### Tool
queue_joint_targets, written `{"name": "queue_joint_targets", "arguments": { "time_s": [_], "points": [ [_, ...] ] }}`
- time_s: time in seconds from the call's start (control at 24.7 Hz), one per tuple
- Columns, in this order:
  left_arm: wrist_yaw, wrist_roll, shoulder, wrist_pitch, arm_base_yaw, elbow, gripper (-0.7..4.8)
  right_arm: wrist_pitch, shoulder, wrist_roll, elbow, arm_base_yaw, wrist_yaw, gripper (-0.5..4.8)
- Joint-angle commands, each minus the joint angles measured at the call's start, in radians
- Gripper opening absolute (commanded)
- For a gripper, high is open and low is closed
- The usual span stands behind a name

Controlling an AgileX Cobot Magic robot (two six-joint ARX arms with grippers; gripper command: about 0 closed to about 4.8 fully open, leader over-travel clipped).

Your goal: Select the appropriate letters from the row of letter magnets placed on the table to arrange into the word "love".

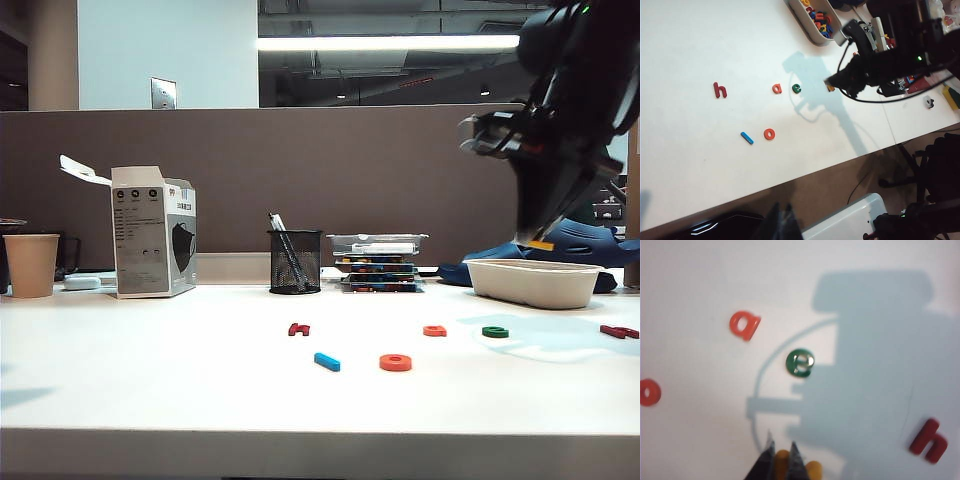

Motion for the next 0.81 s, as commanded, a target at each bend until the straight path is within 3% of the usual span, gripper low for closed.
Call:
{"name": "queue_joint_targets", "arguments": {
  "time_s": [0.04,0.32,0.57,0.81],
  "points": [
    [0.001,0.005,-0.003,0.005,0.0,0.003,-0.05,0.064,-0.081,0.062,-0.103,0.0,-0.007,-0.09],
    [0.002,0.005,-0.003,0.005,0.0,0.003,-0.05,0.258,-0.243,0.21,-0.364,0.065,-0.006,-0.09],
    [0.001,0.005,-0.003,0.005,0.0,0.003,-0.05,0.418,-0.225,0.336,-0.455,0.212,0.09,-0.09],
    [0.002,0.005,-0.003,0.005,0.0,0.003,-0.05,0.481,-0.148,0.383,-0.468,0.236,0.107,-0.08]
  ]
}}
